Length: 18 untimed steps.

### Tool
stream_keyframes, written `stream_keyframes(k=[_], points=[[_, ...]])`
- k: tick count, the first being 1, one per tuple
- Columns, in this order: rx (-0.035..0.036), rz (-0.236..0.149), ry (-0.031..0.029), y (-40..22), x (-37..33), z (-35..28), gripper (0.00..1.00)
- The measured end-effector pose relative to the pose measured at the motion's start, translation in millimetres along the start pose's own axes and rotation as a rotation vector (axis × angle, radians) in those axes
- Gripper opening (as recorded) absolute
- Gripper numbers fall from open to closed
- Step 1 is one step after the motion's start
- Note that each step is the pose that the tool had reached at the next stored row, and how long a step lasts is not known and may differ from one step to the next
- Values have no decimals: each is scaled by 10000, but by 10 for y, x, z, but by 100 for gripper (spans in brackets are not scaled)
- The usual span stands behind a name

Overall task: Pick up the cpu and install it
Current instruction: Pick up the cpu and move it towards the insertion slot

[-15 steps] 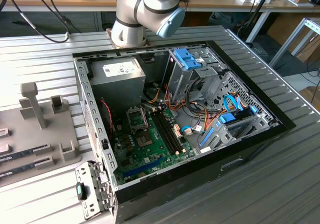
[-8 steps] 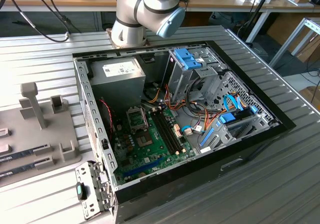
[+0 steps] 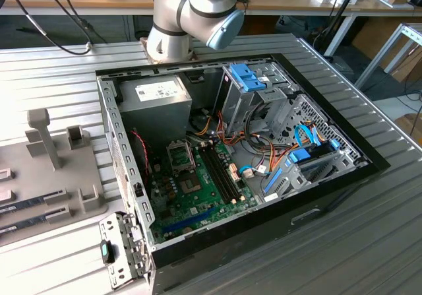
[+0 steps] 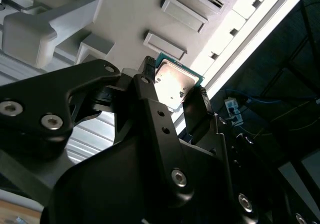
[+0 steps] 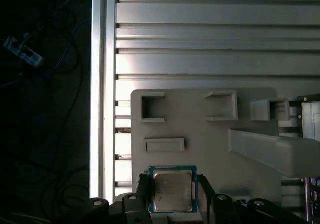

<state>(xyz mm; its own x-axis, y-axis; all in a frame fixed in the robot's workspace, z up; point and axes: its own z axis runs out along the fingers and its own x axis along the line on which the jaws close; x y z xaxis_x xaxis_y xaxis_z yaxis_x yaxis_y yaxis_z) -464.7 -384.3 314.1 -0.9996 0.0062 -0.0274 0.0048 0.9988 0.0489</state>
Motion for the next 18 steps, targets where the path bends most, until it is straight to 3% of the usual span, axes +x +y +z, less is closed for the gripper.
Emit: stream_keyframes(k=[7, 18], points=[[-16, 1, 2, 1, 0, -12, 47], [-102, 3, 2, 1, 0, -21, 47]])
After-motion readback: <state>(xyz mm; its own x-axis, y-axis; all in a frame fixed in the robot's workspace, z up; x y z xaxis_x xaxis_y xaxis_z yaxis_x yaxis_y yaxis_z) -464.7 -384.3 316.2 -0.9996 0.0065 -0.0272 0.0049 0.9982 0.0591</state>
